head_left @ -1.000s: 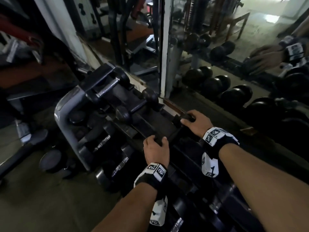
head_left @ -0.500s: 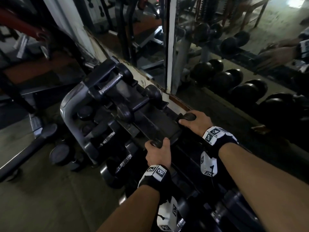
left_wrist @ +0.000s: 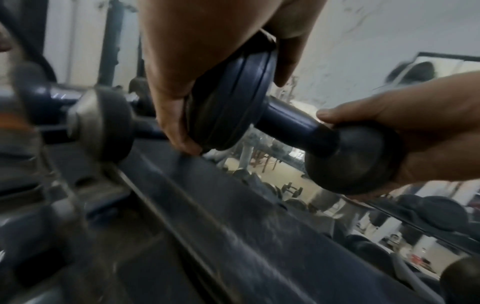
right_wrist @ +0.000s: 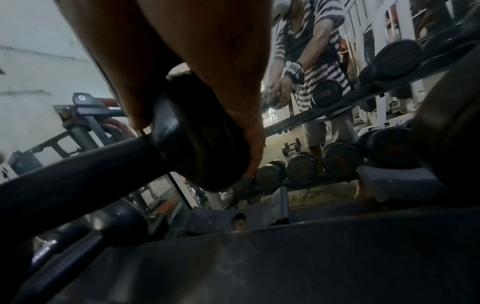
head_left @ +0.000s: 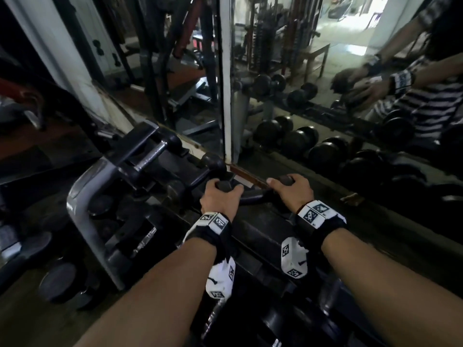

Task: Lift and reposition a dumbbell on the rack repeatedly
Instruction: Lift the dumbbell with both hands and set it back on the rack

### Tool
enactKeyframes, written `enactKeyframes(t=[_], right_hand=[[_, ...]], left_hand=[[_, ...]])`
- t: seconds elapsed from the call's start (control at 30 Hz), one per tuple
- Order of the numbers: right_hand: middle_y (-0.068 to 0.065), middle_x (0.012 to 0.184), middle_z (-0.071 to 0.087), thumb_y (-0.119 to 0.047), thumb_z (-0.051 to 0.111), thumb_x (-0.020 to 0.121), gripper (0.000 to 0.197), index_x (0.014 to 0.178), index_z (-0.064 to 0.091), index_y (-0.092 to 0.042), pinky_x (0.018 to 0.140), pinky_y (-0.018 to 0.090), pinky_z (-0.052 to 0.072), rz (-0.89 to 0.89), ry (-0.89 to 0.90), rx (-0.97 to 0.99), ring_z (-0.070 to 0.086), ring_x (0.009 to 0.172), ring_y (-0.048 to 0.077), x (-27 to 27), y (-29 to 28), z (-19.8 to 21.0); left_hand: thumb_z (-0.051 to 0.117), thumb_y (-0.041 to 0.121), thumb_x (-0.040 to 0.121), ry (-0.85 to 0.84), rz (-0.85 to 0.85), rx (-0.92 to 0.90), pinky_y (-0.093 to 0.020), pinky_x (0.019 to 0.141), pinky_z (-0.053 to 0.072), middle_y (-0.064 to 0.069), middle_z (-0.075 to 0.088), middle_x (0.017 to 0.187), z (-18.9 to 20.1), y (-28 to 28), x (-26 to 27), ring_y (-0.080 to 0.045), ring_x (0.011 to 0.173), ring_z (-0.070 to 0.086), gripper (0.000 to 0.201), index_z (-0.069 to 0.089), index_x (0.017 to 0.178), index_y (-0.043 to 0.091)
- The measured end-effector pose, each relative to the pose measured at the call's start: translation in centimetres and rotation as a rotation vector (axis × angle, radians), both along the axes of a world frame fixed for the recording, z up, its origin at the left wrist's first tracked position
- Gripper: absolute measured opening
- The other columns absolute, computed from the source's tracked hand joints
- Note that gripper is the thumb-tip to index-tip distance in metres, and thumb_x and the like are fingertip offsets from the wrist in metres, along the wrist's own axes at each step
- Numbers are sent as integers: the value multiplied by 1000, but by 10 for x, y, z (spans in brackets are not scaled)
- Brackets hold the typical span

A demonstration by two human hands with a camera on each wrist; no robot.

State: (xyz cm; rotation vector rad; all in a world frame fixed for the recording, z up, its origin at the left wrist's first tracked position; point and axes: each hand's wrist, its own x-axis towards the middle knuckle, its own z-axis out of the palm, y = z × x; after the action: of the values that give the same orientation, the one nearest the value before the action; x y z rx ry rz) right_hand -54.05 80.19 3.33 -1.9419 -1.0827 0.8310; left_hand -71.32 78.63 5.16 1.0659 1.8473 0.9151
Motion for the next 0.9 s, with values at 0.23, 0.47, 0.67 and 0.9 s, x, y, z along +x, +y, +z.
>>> enactKeyframes(t=[0.23, 0.47, 0.67, 0.9], right_hand=[[10, 125, 68, -44, 82, 74, 62, 124, 65, -12, 96, 33, 46, -302, 37, 115, 62, 117, 31, -58, -22, 20], [11, 121, 69, -42, 81, 77, 58, 123, 64, -11, 98, 37, 49, -576, 82, 161, 63, 114, 33, -143, -33, 11], [12, 118, 70, -41, 81, 76, 56, 120, 65, -10, 100, 42, 50, -727, 114, 182, 64, 112, 33, -187, -38, 13], [11, 112, 71, -42, 82, 76, 51, 113, 67, -11, 96, 40, 52, -761, 95, 168, 65, 108, 32, -203, -18, 17]], left_hand=[[72, 40, 84, 58, -227, 154, -29, 98, 40, -7, 62, 131, 20, 25, -52, -31, 124, 52, 52, 58, 131, 22], [72, 35, 84, 73, -494, 219, -22, 83, 36, -4, 65, 121, 22, 60, -124, -27, 111, 58, 45, 62, 125, 20], [72, 33, 83, 89, -659, 234, -24, 81, 37, 1, 59, 99, 30, 82, -154, -22, 94, 56, 27, 60, 104, 21], [72, 42, 79, 82, -697, 234, -35, 103, 46, -8, 63, 130, 27, 109, -164, -28, 119, 58, 63, 58, 135, 17]])
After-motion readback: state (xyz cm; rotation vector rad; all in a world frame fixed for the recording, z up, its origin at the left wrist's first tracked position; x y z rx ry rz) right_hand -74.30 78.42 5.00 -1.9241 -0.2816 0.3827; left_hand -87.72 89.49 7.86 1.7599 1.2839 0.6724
